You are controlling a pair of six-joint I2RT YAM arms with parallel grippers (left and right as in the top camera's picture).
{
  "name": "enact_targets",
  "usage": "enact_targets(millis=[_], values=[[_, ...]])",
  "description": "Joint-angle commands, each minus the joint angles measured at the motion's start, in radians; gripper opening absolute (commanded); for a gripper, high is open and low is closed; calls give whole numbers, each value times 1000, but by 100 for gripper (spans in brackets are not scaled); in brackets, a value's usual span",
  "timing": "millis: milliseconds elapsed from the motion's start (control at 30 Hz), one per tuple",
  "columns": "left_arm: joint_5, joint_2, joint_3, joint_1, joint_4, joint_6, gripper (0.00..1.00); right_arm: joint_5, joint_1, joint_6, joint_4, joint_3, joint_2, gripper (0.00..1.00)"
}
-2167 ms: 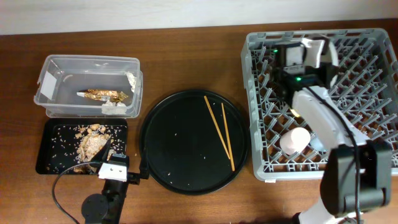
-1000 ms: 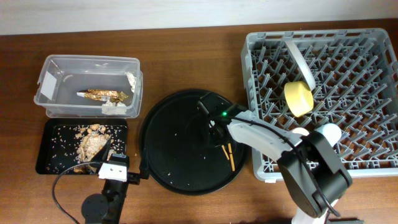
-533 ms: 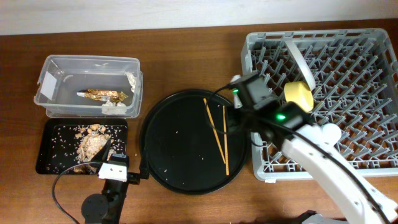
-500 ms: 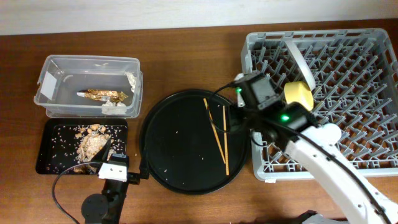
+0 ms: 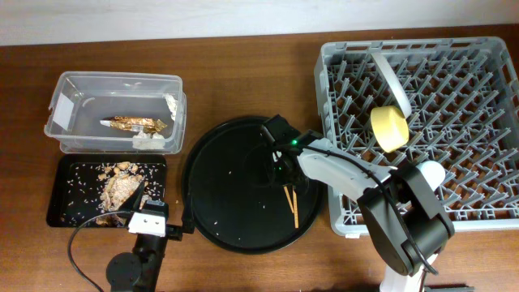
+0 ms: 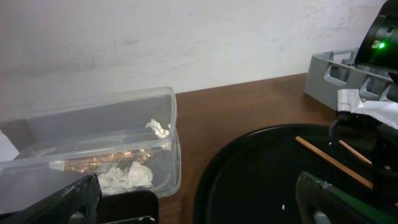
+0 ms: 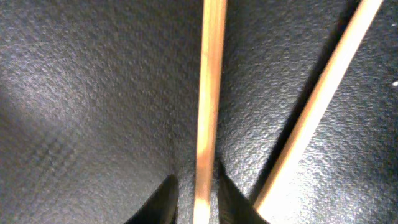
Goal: Sort waste into correct bins and load items into the dishwasher rack
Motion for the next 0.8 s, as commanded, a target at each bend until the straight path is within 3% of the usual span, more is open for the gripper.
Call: enact_targets(millis=[0, 167, 433, 567, 700, 767], values=[[8, -5, -8, 5, 2, 16, 99, -39, -1, 10, -11, -11, 52, 5], [8, -5, -8, 5, 2, 16, 99, -26, -2, -6, -80, 11, -71, 4], [8, -5, -8, 5, 2, 16, 99, 245, -124, -6, -220, 16, -524, 4], [8, -5, -8, 4, 2, 16, 99, 289, -259, -136, -220, 10, -505, 4], [8, -5, -8, 5, 2, 16, 99, 223, -317, -169, -204, 4, -366, 4], [8, -5, -8, 5, 2, 16, 99, 215, -306, -182, -209, 5, -329, 13]])
